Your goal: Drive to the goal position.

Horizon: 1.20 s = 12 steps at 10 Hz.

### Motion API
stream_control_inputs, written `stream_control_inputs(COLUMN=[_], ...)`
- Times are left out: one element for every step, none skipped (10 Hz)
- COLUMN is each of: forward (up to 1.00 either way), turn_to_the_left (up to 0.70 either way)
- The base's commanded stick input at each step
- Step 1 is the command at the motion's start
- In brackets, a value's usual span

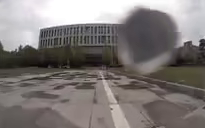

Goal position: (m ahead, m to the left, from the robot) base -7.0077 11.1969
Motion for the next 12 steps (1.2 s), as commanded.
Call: stream_control_inputs(forward=[0.70, 0.70, 0.70, 0.70, 0.70, 0.70, 0.70, 0.70, 0.70, 0.70, 0.70, 0.70], turn_to_the_left=[0.00, 0.00, 0.00, 0.00, 0.00, 0.00, 0.00, 0.00, 0.00, 0.00, 0.00, 0.00])
